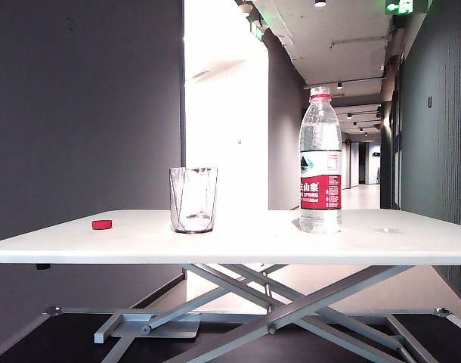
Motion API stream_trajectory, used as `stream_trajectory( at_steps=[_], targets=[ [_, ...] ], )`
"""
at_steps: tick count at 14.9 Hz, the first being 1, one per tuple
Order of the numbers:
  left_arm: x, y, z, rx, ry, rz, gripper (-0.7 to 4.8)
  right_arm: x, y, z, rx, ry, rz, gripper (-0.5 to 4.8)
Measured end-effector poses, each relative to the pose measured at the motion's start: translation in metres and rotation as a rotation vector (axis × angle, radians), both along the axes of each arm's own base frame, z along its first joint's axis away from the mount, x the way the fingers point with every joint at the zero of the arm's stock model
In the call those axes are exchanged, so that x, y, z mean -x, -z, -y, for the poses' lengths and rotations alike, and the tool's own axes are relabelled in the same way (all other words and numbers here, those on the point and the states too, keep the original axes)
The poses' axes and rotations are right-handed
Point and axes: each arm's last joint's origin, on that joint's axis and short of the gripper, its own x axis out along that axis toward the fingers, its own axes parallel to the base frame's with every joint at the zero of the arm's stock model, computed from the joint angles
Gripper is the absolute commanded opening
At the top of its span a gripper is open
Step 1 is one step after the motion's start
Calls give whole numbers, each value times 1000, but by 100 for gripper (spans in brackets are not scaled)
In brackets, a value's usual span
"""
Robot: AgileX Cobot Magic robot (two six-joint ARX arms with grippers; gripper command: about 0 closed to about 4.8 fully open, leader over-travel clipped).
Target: Pick up the mineral water bottle on the table and pour water into the mug until it's half full.
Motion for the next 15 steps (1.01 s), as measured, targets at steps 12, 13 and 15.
stream_trajectory(
  at_steps=[12,13,15],
  targets=[
    [0,0,1,46,56,-9,-5,0,0,-1,-75,-39,0,-5],
    [1,0,3,97,133,-24,-5,0,1,-3,-147,-104,-11,-5],
    [2,0,8,161,310,-60,-5,1,3,-8,-197,-292,-55,-5]
  ],
)
